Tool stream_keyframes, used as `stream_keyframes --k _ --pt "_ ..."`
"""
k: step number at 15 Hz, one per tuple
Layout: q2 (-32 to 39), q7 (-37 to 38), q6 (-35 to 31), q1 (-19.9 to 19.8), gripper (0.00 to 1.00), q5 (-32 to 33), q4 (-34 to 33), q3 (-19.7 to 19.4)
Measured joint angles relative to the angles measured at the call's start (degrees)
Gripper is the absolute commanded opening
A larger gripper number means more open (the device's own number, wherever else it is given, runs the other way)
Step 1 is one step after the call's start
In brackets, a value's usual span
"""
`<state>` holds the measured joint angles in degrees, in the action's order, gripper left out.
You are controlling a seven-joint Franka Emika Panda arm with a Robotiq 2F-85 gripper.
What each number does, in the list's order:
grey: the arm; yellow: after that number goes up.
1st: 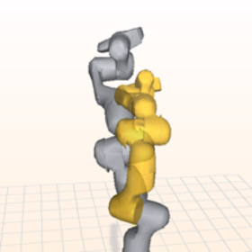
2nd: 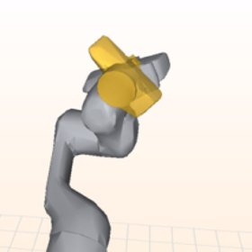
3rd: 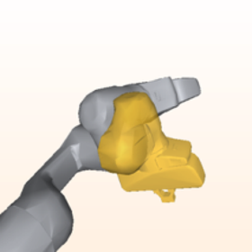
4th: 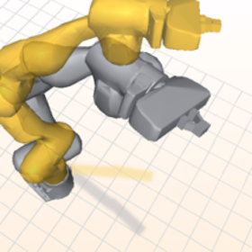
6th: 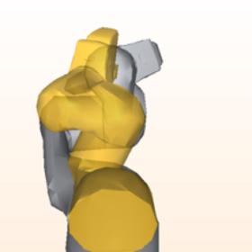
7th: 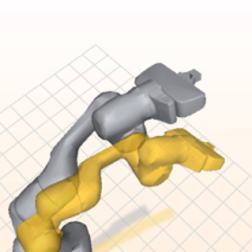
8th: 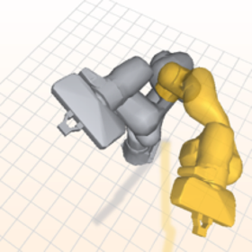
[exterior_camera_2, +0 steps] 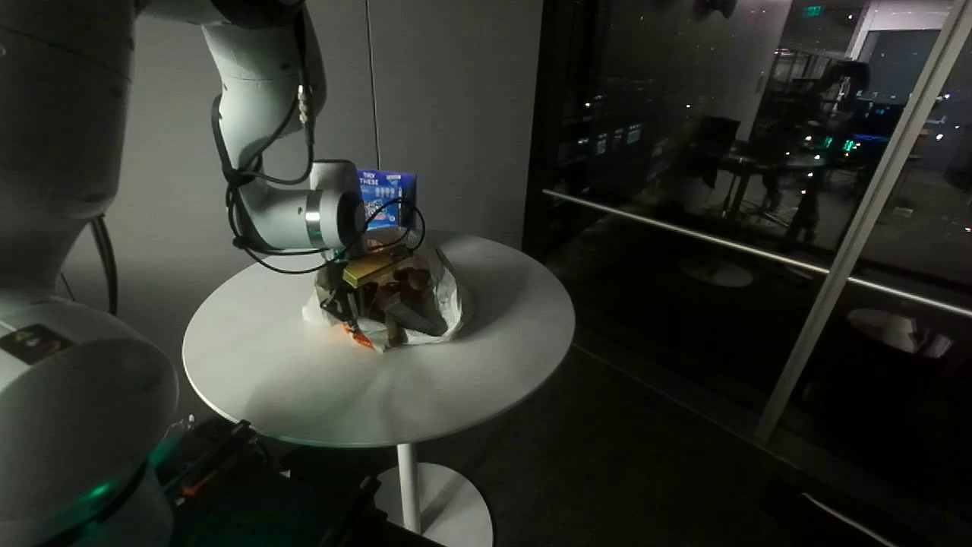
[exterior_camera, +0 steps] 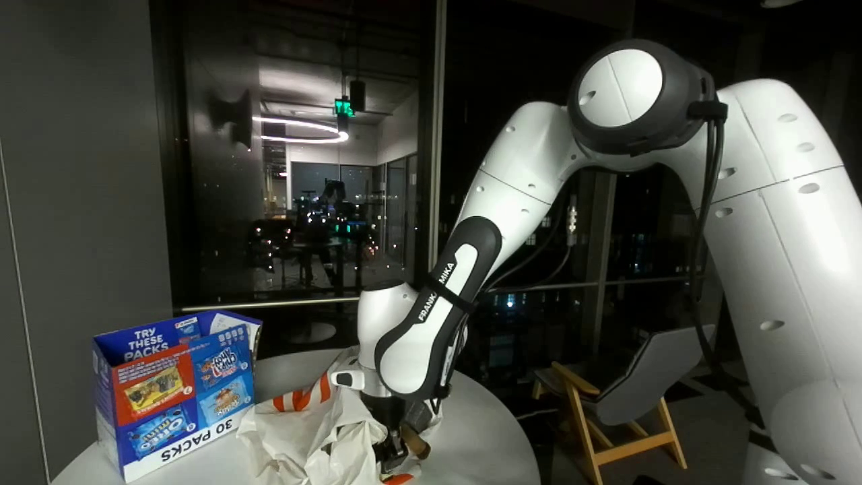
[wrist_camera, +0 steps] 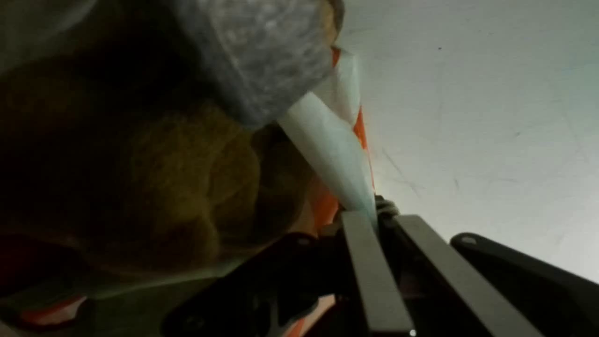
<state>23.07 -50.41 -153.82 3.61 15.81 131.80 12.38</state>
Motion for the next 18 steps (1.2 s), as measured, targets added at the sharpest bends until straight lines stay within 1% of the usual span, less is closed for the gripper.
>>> stream_keyframes --k 2,3,6,10,11,13,14,18 --pt "-2.2 6.4 4.1 2.4 0.10 1.1 0.6 -1.5" --pt "-3.6 9.7 6.3 3.5 0.11 1.7 1.1 -1.9" --pt "-8.0 18.1 13.0 5.7 0.10 3.0 2.7 -2.0" --pt "-13.2 26.2 20.5 7.4 0.07 4.3 4.7 -1.6" --pt "-14.5 28.7 21.6 7.8 0.07 6.1 5.2 -1.6" --pt "-16.7 35.2 24.1 8.5 0.09 11.9 6.1 -1.6" --pt "-17.7 38.4 25.6 8.9 0.12 14.9 6.4 -1.6" --pt "-19.5 49.4 31.3 10.1 0.13 27.0 6.7 -1.1"
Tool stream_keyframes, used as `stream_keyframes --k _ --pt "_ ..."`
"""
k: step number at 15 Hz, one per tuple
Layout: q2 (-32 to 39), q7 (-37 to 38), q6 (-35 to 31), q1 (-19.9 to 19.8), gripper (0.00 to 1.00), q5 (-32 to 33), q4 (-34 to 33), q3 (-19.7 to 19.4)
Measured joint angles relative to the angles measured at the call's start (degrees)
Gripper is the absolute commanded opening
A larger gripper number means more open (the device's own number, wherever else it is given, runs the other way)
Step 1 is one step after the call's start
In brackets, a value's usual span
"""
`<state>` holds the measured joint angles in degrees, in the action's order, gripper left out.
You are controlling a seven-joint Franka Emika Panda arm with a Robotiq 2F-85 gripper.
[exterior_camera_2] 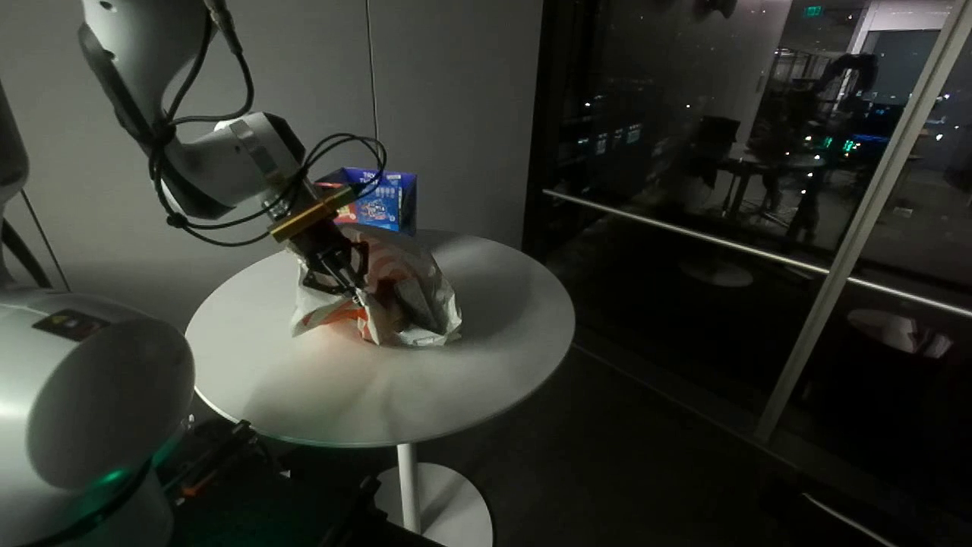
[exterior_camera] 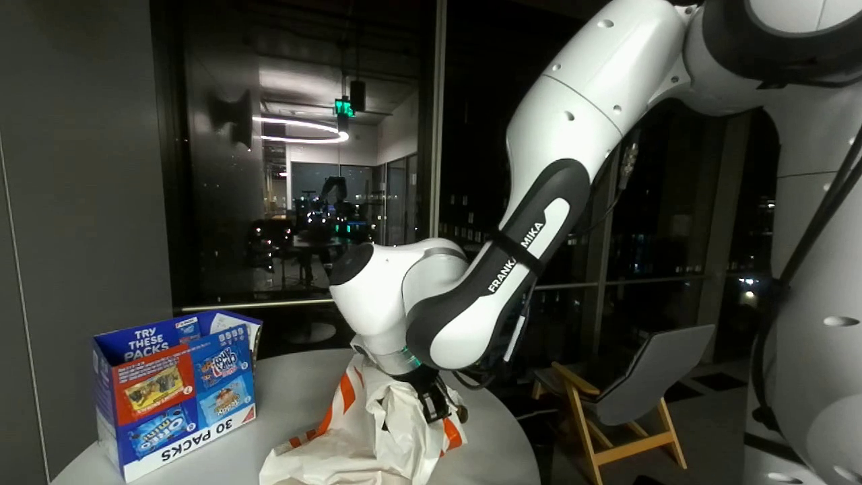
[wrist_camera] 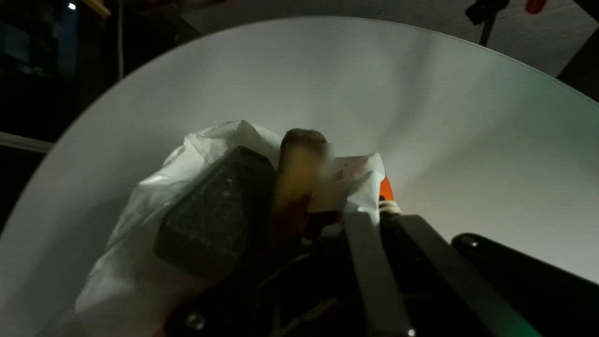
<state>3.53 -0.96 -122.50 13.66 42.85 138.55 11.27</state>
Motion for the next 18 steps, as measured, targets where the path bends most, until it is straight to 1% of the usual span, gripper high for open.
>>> stream_keyframes --k 5,9,12,15,18 --pt "-0.1 11.2 7.9 1.6 0.11 12.9 -0.1 2.1" --pt "0.2 17.1 15.8 3.4 0.12 21.3 -0.2 4.4" --pt "0.7 21.5 19.8 4.8 0.11 28.0 -0.3 6.0" --pt "0.8 26.9 19.9 5.9 0.12 34.6 -0.3 7.2" --pt "0.8 31.5 17.9 6.4 0.09 41.7 -0.1 8.2"
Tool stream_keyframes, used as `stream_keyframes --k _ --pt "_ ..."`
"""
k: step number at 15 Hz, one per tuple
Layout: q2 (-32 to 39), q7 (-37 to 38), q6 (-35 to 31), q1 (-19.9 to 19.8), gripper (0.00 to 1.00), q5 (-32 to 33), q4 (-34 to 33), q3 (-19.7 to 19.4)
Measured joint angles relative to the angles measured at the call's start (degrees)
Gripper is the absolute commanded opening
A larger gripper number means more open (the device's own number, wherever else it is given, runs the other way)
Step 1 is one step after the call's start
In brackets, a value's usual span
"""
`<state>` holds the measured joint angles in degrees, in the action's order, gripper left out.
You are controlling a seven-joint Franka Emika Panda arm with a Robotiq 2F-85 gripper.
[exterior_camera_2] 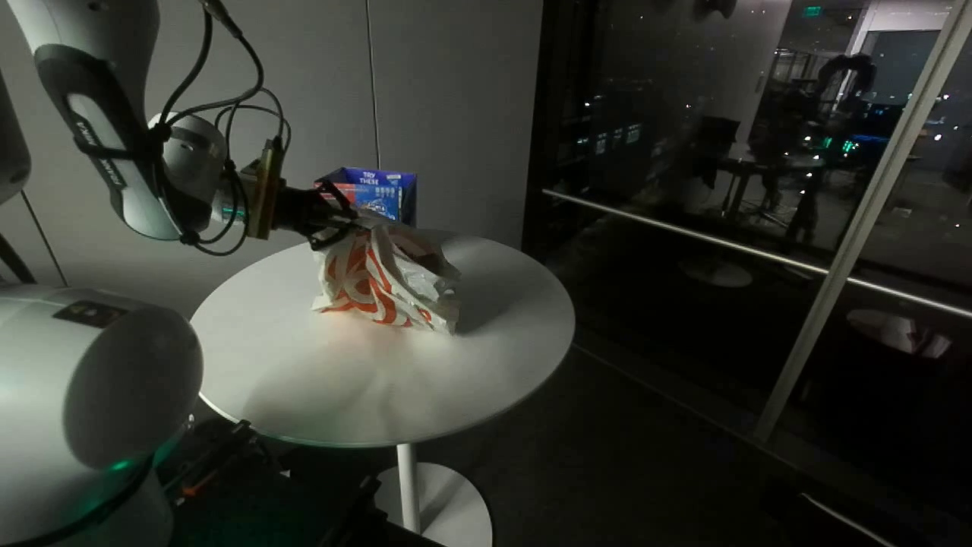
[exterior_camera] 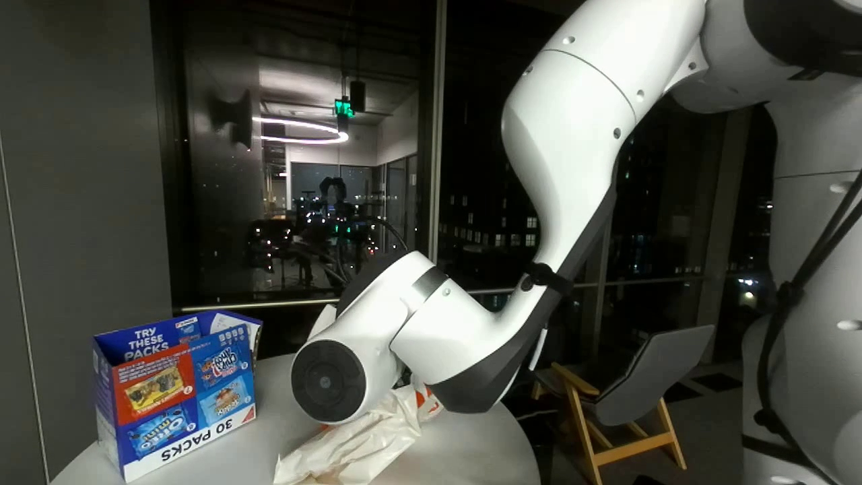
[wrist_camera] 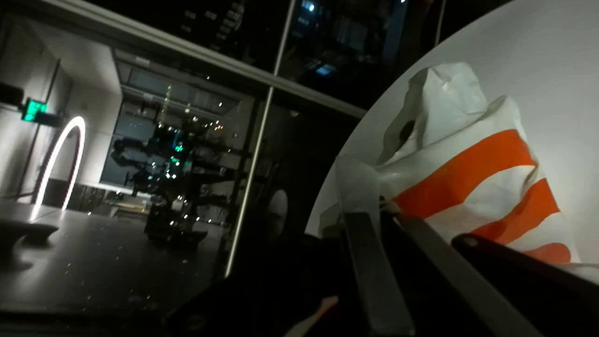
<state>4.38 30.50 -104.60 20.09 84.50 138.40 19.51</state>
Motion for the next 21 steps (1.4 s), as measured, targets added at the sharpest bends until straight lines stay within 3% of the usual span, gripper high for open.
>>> stream_keyframes --k 12,13,16,21 --pt "-0.3 17.8 -24.8 -2.0 0.07 26.4 0.7 -0.6" --pt "-0.6 18.3 -25.0 -2.0 0.27 26.9 0.7 -0.5" --pt "-1.1 18.5 -26.1 -2.3 0.46 23.4 0.7 -0.8" --pt "-1.1 12.0 -34.3 -4.9 0.84 5.0 0.4 -3.3"
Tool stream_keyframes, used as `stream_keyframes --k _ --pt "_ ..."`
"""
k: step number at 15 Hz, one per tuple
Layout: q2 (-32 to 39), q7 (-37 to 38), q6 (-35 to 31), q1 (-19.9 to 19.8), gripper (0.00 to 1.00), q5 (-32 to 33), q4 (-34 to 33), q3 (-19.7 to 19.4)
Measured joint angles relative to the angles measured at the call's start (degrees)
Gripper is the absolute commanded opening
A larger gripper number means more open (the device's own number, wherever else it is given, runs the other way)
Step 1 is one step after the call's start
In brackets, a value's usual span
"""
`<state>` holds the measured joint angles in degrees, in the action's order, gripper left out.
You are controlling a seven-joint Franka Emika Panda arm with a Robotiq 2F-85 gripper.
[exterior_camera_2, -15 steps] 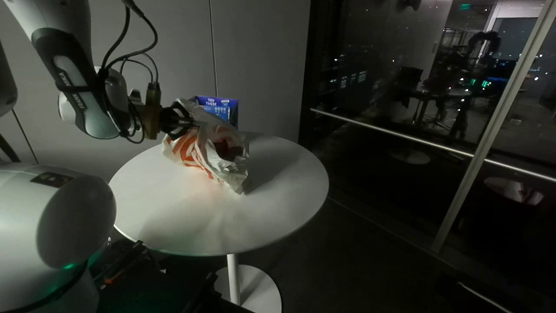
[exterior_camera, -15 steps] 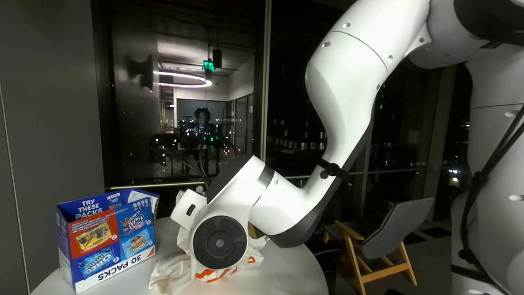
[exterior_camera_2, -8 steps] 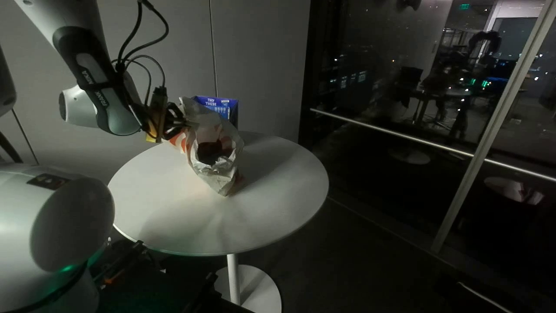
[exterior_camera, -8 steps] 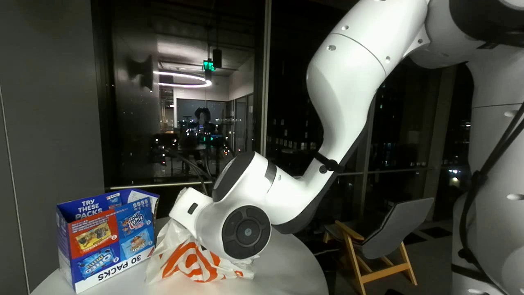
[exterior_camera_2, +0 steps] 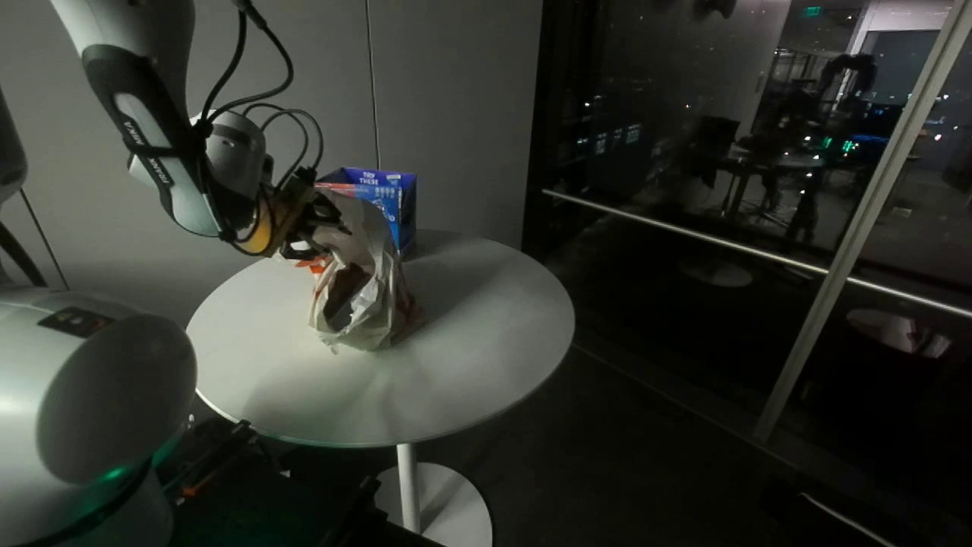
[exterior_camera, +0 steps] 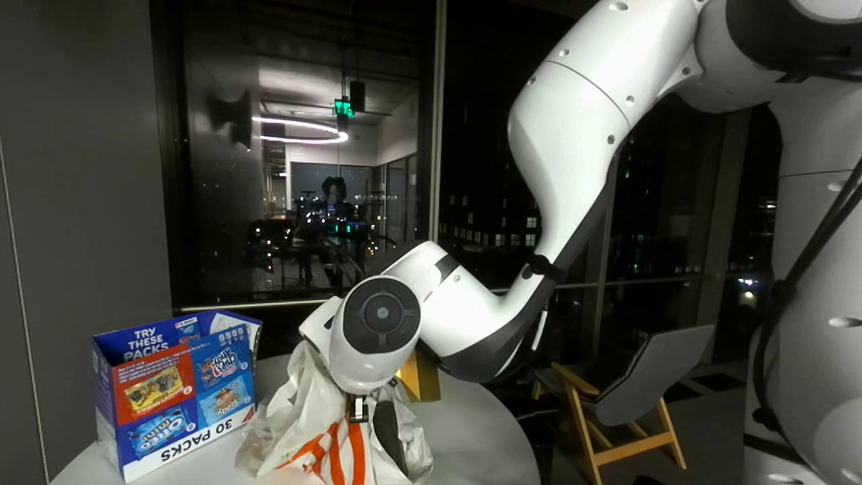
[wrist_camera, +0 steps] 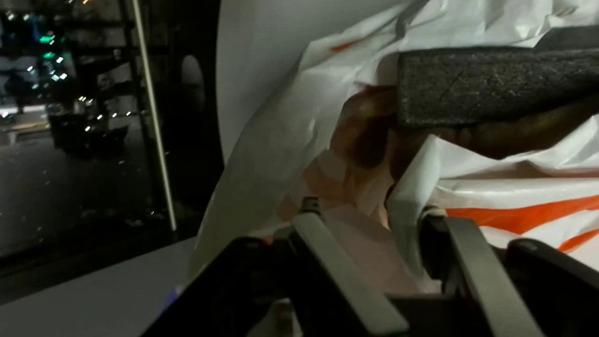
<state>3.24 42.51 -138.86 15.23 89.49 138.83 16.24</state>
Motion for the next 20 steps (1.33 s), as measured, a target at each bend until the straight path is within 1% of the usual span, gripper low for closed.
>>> stream_keyframes --k 2,7,9,10,12,14,16,20 --pt "0.0 -4.8 -1.2 -0.8 0.99 -9.9 0.0 -0.7" --pt "-0.1 -17.1 -4.6 -1.4 1.00 -34.6 1.4 -1.1" --pt "-1.2 -20.9 -3.9 -1.2 1.00 -43.8 2.0 -0.8" --pt "-2.2 -22.1 -3.1 -0.9 1.00 -47.5 2.1 -0.6" --pt "-4.7 -23.6 -1.5 -0.2 1.00 -52.7 2.6 0.0" --pt "-7.7 -24.2 0.8 0.7 1.00 -56.0 3.1 0.8" --pt "-10.2 -25.2 2.7 1.2 1.00 -58.0 3.4 1.5" --pt "-12.1 -27.8 3.2 1.1 1.00 -59.8 3.5 1.4"
